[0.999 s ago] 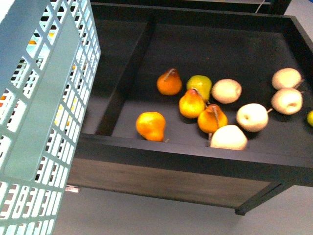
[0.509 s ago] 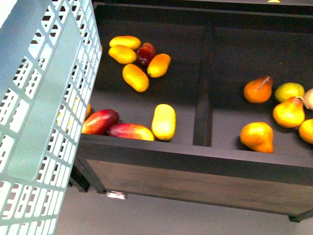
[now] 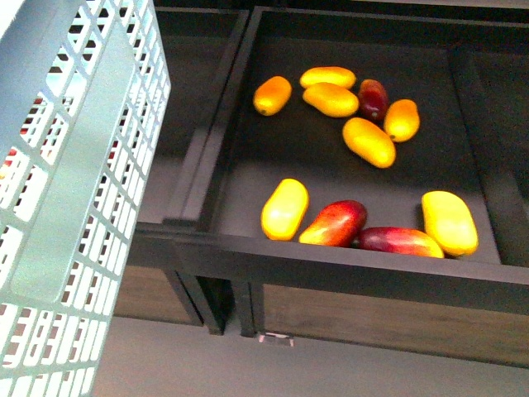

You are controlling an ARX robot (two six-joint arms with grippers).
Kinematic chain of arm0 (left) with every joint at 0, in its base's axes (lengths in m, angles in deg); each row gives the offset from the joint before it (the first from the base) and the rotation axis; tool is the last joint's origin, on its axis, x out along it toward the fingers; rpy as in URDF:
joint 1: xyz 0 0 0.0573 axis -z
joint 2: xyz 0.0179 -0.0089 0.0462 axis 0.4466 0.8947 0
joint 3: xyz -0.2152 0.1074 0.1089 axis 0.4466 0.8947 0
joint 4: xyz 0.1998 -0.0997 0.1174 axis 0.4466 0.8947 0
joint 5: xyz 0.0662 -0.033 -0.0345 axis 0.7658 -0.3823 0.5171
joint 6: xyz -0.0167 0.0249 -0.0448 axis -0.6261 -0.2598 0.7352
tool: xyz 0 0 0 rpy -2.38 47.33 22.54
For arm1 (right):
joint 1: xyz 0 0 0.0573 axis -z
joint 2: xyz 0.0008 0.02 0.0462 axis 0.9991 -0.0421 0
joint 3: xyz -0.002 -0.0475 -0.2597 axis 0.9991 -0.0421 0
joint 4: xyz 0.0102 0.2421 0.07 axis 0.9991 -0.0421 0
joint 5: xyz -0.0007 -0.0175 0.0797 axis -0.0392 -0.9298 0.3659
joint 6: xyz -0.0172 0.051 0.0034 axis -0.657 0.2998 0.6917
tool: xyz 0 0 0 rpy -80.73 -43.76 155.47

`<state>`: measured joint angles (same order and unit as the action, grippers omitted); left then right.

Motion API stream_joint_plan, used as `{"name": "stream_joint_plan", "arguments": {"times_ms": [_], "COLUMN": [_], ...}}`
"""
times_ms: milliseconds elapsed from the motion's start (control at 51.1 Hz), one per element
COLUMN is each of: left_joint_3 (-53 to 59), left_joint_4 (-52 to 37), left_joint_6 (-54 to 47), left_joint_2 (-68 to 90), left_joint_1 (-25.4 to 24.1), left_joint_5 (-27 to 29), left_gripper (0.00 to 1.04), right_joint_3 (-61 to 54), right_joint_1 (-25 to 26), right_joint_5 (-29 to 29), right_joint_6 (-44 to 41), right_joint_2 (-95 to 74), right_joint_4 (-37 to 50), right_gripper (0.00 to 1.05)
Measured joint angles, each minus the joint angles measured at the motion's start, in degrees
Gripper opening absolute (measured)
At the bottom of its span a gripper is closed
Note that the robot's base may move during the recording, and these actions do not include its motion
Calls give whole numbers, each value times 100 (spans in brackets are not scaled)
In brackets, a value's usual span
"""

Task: Pick mango and avocado into basket

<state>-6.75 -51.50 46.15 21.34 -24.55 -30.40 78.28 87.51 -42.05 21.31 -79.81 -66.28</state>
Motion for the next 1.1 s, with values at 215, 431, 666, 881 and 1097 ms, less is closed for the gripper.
{"name": "stream_joint_plan", "arguments": {"times_ms": [215, 431, 666, 881, 1097], "left_joint_3": [0, 0, 0, 0, 0], "left_joint_4": [0, 0, 0, 0, 0], "left_joint_6": [-7, -4, -7, -20, -92], "left_joint_2": [0, -4, -4, 7, -15], "left_joint_1": [0, 0, -2, -28, -24], "left_joint_5": [0, 0, 4, 92, 52], "left_gripper": [21, 21, 21, 21, 21], "right_joint_3": [0, 0, 0, -2, -2], "right_joint_1": [0, 0, 0, 9, 9], "right_joint_5": [4, -9, -7, 59, 28], "right_joint_6": [0, 0, 0, -2, 0], "right_joint_2": [-2, -2, -2, -2, -2], "right_joint_4": [2, 2, 2, 2, 2], "right_gripper": [96, 96, 96, 96, 96]}}
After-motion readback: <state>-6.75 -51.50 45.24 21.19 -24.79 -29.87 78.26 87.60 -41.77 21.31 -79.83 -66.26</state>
